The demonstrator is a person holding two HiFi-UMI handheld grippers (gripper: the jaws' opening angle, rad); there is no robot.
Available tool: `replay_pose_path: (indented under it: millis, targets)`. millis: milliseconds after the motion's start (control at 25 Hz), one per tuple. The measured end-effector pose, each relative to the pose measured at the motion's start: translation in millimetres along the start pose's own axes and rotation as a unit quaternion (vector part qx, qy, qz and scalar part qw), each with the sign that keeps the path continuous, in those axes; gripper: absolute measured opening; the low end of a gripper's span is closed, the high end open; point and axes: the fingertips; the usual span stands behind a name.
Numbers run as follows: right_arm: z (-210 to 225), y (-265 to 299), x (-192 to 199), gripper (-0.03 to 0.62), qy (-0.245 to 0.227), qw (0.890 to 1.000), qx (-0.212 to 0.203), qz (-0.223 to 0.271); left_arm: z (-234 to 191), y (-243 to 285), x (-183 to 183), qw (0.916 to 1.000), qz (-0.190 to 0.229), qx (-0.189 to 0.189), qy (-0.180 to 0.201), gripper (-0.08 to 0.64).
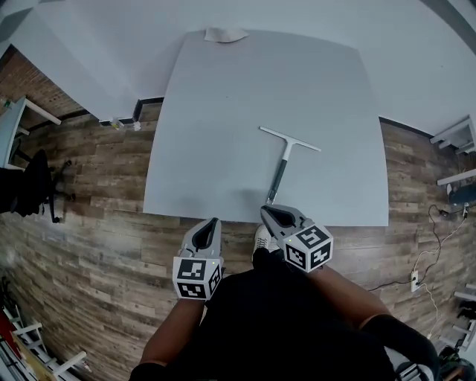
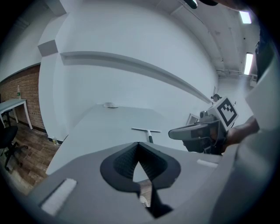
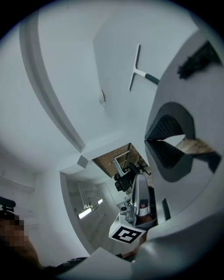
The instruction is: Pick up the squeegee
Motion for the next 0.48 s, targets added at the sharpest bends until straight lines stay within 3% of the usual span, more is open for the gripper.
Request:
replay_pose_path:
  millis: [280,480]
  targets:
    - [61.8,-1.1,-19.8,0.006,0.017,1.0,0.024,0.011,10.2,55.6,-17.2,0.9995,-0.025,0.017,0.004,0.007]
    - [108.2,-1.3,-16.5,0.006,0.042,0.998,0.049,0.003,15.8,91.7,-30.3,0.9987,-0.032,0.018,0.035,0.007]
Point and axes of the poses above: the fingertips, and each gripper's own axes: y forward along the fingers, z to its right, x out of its underside, and after that the axes turned 8 degrees about z, right-handed
